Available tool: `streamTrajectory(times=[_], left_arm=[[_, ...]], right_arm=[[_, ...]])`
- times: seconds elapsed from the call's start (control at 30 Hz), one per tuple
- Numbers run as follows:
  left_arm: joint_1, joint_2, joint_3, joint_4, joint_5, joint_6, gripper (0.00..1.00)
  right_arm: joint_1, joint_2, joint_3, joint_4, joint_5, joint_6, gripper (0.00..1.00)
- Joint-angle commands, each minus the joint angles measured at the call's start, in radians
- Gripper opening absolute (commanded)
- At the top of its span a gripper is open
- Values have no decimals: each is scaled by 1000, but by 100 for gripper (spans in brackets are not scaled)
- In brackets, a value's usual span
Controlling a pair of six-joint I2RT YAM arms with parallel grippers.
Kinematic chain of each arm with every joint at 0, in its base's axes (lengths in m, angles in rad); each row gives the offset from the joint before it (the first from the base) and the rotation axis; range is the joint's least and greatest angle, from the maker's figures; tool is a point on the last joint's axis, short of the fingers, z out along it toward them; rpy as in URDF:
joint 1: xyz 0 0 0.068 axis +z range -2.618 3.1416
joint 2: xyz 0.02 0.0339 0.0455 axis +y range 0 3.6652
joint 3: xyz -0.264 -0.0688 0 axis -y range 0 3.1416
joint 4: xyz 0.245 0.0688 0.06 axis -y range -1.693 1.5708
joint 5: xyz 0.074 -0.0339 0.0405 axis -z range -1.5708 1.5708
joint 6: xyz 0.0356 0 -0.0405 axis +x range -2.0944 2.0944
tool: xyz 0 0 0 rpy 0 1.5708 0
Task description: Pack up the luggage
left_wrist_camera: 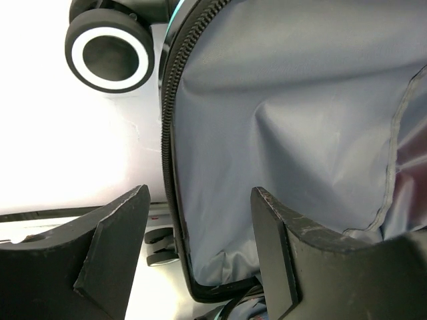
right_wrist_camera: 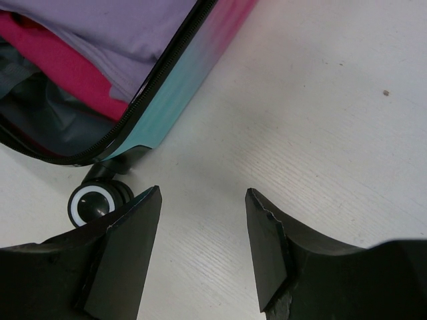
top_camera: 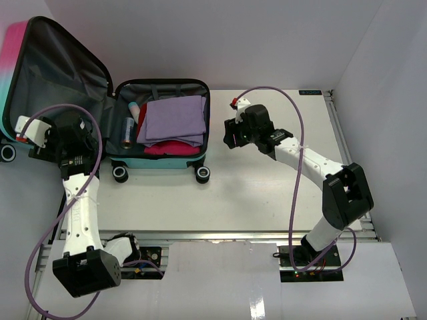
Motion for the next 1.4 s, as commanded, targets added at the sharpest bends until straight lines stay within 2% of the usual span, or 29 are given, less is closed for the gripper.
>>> streamTrajectory(times=[0.0, 0.13, 0.2, 0.33, 0.43, 0.5, 0.57, 0.6, 0.73, 0.8, 0.83, 0.93, 1.07, 1.23, 1.37], left_arm=[[5, -15, 13, -45, -23, 8, 73], [22, -8, -29, 94, -39, 141, 77], [24, 25, 4, 48, -34, 87, 78], [26, 86, 41, 19, -64, 38, 78], [53, 116, 34, 21, -73, -1, 80], [87, 107, -11, 123, -30, 16, 81], [111, 102, -43, 221, 24, 104, 81], [130, 135, 9, 130, 52, 61, 81], [136, 194, 49, 112, 100, 6, 79], [144, 209, 57, 104, 170, -9, 73], [144, 211, 58, 106, 195, -14, 66], [144, 192, 23, 183, 277, -8, 31], [144, 153, 4, 256, 375, 23, 0], [112, 151, 40, 262, 458, 59, 0], [51, 113, 26, 283, 491, 71, 0]], right_arm=[[-3, -27, -11, 38, -44, -2, 60], [-6, -26, 0, 48, -98, -12, 61], [-13, -10, 29, 63, -183, -20, 61], [-24, 58, 123, -5, -181, -32, 61], [-35, 74, 134, -6, -192, -27, 61], [-36, 81, 141, -8, -200, -26, 61], [-36, 95, 158, -8, -223, -27, 61], [-38, 106, 172, -8, -243, -30, 61], [-38, 172, 243, -10, -243, -13, 61], [-37, 238, 325, -5, -222, 8, 62], [-38, 265, 365, -2, -202, 38, 61], [-37, 397, 503, 11, -130, 104, 60], [-40, 469, 521, 155, -190, 138, 62], [-50, 556, 581, 193, -277, 183, 67], [-52, 568, 549, 257, -289, 223, 68]])
